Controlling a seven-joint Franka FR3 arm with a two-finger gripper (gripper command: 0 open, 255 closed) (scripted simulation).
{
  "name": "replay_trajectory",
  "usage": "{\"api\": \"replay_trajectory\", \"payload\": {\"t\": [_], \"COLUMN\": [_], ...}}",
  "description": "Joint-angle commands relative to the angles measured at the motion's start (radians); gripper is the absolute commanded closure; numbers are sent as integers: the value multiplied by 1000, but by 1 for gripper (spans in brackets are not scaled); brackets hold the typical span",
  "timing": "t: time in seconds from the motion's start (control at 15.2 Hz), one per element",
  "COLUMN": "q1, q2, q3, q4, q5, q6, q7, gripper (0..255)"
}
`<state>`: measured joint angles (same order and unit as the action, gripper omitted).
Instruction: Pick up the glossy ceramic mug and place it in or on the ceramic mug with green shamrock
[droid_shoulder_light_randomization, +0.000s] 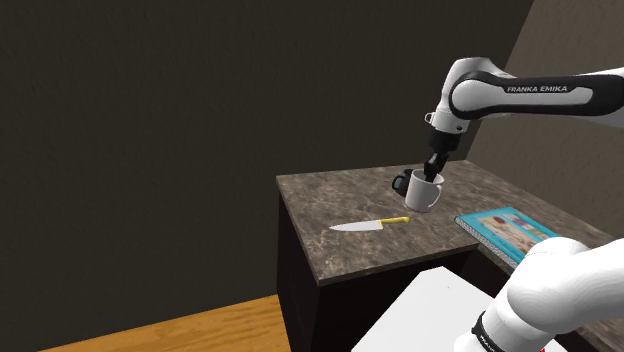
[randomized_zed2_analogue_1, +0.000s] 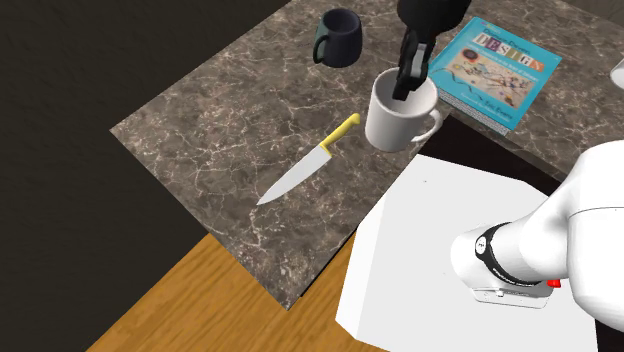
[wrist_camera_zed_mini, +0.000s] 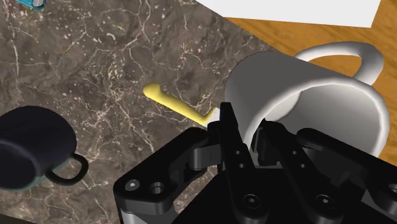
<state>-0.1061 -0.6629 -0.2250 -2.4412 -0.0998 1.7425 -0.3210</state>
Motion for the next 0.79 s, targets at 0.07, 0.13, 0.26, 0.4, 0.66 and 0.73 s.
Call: {"api": "replay_trajectory", "payload": {"t": [0.07, 0.13, 0.26, 0.4, 0.66, 0.73], "q1": [-6, -7, -9, -9, -12, -13], "q2": [93, 125, 192, 260, 405, 443], "q3": [-51, -69, -104, -138, -205, -221], "q4": [83, 111, 172, 236, 379, 417], "q5": [-14, -16, -17, -12, 18, 29], "q6": [12, 17, 25, 29, 28, 26], "q7": [-57, -77, -119, -161, -252, -276], "gripper": [255, 255, 255, 255, 255, 255]}}
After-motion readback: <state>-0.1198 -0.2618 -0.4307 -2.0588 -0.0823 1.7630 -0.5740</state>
